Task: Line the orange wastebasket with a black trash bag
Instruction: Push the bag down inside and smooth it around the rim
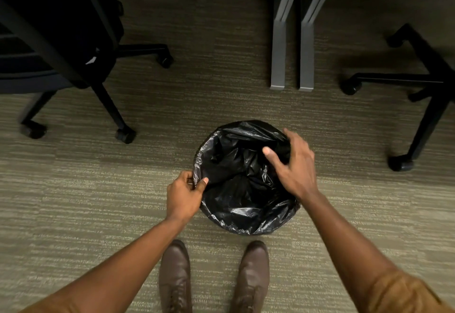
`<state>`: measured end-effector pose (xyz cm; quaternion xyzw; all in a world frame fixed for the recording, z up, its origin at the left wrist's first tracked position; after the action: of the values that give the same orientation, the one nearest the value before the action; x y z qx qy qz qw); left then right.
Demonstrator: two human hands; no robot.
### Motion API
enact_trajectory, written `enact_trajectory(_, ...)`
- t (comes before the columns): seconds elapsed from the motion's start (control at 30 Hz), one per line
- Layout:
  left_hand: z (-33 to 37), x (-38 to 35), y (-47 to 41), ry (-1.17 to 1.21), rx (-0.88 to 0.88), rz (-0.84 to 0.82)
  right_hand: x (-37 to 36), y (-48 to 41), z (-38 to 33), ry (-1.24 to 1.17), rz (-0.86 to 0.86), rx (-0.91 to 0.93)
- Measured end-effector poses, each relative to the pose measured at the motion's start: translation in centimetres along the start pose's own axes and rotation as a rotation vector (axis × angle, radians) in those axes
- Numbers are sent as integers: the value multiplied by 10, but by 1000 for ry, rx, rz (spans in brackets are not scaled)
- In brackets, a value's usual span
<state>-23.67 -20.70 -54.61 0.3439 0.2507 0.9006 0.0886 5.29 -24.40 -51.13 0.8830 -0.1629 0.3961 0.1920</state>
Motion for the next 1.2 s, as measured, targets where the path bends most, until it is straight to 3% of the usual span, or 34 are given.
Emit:
enact_trajectory(0.2, -4, 0, -2, -12, 12, 0, -3, -73, -29, 22, -364, 57)
enact_trajectory(0.4, -6, -1, -2, -23, 15, -8, -9, -93, -17, 107, -452, -46)
enact_trajectory(0.53, -6, -4, 0, -20, 23, -13, -2, -92, -8, -42, -478, -135)
enact_trajectory(0.63, -3, -4, 1, -11, 30, -9, 8, -82, -3, -159, -367, -129)
enact_trajectory(0.77, -5, -5, -1, -5, 45, -29, 24, -51, 13, -185, 31, -122)
enact_trajectory(0.83, -5, -5, -3, -10, 44, -27, 26, -25, 26, -129, 151, -143)
enact_trajectory(0.97, -4, -6, -3, -51, 20, -10, 16, 49, 50, -69, 161, -284)
enact_trajectory(1.2, -2, -8, 1, -51, 22, 8, -15, 130, 56, -293, 100, -512)
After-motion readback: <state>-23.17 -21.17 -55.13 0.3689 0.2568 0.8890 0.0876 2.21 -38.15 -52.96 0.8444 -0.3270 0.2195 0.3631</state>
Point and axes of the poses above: each hand's wrist, its own y-axis away from the middle knuckle, its own x-axis out of the back of the hand, z = x × y, the point moved 1 cm from there along -y, towards the middle knuckle, and after that the axes turned 3 degrees about -y, right-handed, at the moved point
